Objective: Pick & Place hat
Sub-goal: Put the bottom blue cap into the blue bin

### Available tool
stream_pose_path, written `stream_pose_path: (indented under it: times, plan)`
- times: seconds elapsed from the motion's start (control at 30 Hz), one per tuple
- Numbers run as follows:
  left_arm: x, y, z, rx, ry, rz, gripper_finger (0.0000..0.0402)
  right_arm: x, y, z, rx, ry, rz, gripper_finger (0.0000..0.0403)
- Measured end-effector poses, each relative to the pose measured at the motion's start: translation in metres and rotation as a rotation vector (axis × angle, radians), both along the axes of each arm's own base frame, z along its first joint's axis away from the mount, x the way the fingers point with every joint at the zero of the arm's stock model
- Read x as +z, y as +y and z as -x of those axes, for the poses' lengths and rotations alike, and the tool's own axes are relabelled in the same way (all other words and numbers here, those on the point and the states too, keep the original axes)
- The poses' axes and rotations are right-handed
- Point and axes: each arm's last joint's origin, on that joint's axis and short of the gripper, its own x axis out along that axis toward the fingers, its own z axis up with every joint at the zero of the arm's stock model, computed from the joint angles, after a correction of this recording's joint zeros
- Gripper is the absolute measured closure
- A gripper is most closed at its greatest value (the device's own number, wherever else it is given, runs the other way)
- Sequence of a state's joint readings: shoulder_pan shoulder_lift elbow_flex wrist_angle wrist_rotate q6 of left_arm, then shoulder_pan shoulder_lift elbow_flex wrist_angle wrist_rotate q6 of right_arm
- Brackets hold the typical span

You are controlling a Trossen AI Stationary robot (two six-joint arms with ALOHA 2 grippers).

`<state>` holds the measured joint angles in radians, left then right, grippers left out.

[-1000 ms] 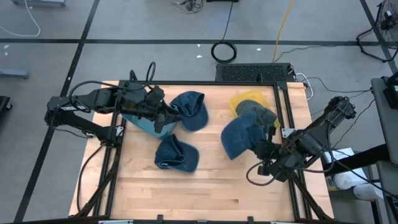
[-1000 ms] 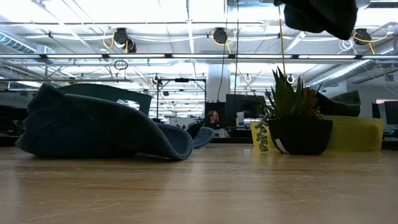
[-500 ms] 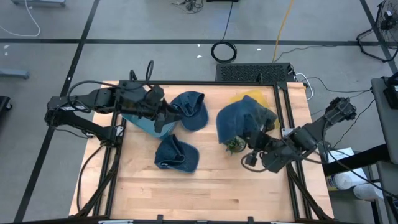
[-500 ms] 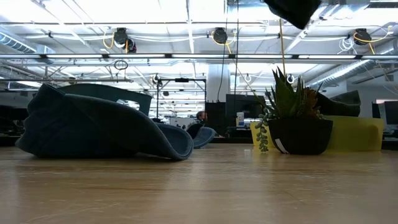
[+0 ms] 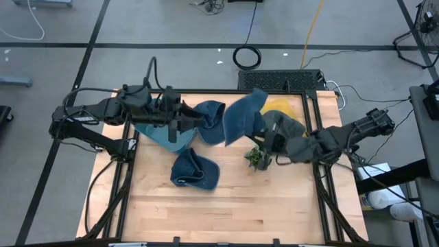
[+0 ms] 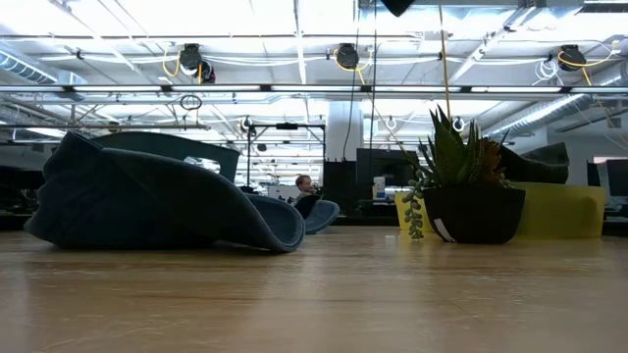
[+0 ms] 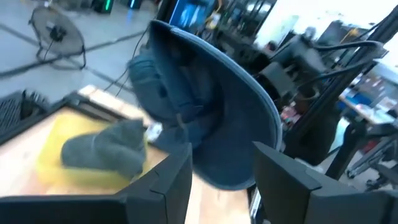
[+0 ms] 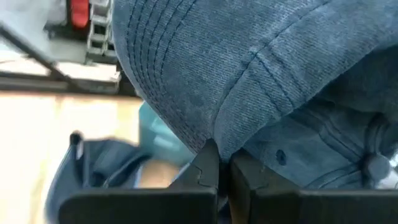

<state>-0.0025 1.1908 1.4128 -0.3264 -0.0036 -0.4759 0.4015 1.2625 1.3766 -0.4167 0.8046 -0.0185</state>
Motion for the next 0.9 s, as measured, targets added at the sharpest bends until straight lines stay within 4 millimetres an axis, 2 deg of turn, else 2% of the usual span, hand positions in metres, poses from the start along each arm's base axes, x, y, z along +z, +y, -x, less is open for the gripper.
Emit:
stream_pose_path:
  times: [0.3,0.53,0.73,0.9]
  plan:
    - [0.015,0.000,0.000,0.000,-0.153,0.000,0.0231,0.021,-0.022,-0.014,0.031,-0.152,0.063,0.0403]
    - [0.020,0.000,0.000,0.006,-0.206,-0.008,0.0225,0.025,-0.038,-0.018,-0.031,-0.184,0.068,0.0403]
    - [0.021,0.002,0.000,0.066,-0.213,-0.031,0.0169,0.026,-0.042,-0.018,-0.054,-0.216,0.027,0.0403]
    - [0.020,0.004,0.000,0.125,-0.207,-0.063,0.0122,0.035,-0.042,-0.018,-0.063,-0.262,0.006,0.0403]
